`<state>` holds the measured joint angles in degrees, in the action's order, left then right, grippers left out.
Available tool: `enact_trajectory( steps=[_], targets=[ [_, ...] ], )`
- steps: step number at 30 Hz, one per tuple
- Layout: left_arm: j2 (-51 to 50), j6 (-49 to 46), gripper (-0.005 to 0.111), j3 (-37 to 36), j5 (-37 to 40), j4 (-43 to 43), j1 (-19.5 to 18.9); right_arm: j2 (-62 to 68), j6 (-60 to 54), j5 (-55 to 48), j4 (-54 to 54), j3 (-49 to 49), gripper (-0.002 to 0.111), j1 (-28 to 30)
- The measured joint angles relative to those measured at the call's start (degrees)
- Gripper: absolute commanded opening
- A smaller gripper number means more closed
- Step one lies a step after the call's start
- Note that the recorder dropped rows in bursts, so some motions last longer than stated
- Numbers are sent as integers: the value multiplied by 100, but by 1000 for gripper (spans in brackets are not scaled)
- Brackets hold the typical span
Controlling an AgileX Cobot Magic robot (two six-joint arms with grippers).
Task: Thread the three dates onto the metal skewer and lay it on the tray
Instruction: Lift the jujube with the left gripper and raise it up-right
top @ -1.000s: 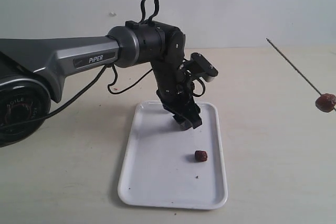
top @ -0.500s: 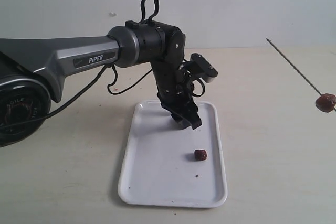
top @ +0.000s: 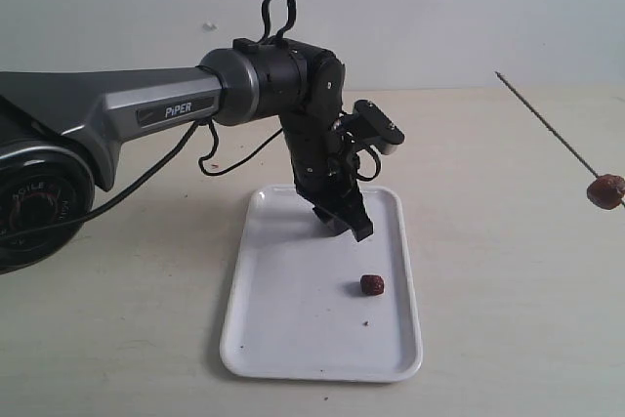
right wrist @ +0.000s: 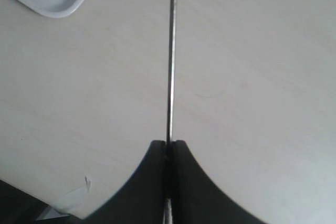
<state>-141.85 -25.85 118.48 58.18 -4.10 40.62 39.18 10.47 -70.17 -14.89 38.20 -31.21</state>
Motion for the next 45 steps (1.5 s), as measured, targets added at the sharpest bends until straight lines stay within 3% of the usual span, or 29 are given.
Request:
enact_trajectory(
  steps=[15, 27, 32, 45],
  targets=[
    [18, -3, 33, 0, -330, 22, 0, 0, 12, 0, 0, 0, 0, 0],
    [658, 192, 33, 0, 886, -288, 0, 0, 402, -10, -453, 0, 0, 0],
    [862, -171, 33, 0, 1143, -1674, -164, -124, 427, -10, -439, 0, 0, 0],
    [1012, -231, 33, 0, 1179, -6038, -1136, -229, 427, -10, -151, -338, 0, 0]
  ],
)
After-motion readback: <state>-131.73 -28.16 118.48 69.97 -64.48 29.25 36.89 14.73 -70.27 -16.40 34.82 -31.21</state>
